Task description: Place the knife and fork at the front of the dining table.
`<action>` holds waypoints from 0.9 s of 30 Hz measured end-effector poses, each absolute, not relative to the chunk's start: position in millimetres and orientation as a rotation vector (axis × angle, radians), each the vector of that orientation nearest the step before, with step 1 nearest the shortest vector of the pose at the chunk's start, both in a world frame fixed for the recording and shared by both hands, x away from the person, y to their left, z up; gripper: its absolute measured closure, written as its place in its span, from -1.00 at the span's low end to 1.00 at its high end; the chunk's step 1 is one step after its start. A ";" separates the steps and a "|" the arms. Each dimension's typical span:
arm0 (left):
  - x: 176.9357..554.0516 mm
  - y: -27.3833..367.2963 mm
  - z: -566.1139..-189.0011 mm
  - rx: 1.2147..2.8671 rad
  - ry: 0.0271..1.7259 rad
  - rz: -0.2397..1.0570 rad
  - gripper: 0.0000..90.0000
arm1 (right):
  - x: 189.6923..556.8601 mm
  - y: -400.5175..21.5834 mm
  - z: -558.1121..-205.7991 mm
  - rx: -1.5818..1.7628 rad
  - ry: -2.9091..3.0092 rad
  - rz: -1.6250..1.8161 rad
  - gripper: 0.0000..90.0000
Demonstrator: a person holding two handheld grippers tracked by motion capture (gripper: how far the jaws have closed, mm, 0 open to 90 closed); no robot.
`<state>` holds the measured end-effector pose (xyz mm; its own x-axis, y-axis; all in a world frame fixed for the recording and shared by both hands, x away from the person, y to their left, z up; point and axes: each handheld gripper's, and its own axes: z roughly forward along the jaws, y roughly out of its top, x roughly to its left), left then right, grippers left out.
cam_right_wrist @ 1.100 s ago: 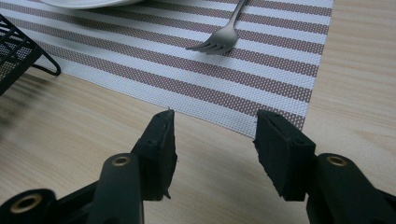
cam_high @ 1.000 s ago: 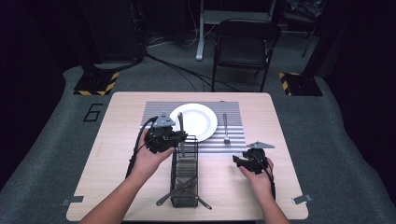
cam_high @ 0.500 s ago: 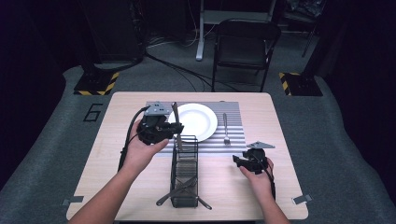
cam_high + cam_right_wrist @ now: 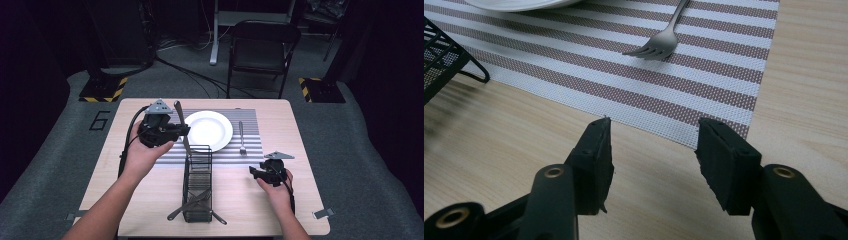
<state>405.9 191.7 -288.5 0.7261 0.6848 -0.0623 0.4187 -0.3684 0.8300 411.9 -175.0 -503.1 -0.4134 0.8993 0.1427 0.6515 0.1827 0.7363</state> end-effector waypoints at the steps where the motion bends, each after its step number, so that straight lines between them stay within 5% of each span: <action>1: 405.8 192.5 -287.6 2.013 0.841 0.365 0.82 | 411.9 -175.1 -503.0 1.472 2.142 1.075 0.06; 27: 430.0 217.8 -291.0 1.995 0.934 0.418 0.82 | 412.4 -176.0 -503.2 1.465 2.140 1.076 0.06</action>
